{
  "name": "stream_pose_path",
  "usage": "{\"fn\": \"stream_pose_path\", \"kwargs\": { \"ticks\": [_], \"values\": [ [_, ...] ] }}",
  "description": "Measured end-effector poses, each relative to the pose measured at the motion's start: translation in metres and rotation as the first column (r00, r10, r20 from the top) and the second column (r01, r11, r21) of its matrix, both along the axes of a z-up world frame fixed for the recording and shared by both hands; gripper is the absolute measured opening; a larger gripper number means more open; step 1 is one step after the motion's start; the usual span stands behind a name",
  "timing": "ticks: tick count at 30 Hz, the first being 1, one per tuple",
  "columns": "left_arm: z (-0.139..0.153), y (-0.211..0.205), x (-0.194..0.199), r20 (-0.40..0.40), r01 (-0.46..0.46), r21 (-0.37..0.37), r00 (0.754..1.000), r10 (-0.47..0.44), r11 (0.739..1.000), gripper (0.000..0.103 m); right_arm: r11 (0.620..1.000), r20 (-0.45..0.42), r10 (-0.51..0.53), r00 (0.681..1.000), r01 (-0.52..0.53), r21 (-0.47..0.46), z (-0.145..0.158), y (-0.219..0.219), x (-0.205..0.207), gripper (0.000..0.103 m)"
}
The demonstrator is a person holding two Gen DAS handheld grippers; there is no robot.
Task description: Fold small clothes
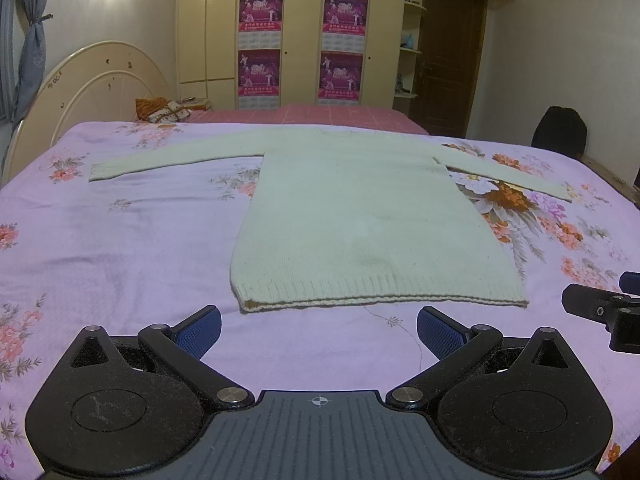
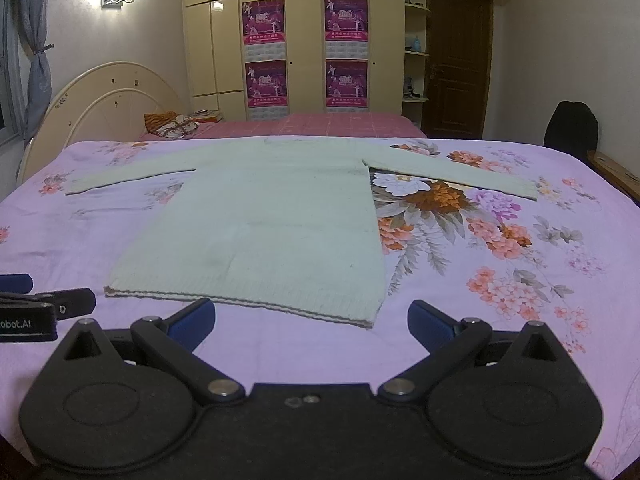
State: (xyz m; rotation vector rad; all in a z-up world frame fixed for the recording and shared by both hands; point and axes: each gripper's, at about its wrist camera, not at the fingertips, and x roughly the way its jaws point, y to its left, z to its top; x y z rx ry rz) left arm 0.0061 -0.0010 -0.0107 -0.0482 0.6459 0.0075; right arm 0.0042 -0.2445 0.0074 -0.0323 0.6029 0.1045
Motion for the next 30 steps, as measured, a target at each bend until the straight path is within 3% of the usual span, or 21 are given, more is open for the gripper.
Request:
{"fn": "stream_pose_path", "kwargs": {
  "ticks": [30],
  "values": [
    [-0.0022,-0.001,0.0018,-0.008,0.002,0.005,1.0,-0.002,1.0,0.103,1.0,-0.007,0.004,1.0,-0.004,-0.003,-0.0004,0.0003,0.0013,0.102]
  ]
}}
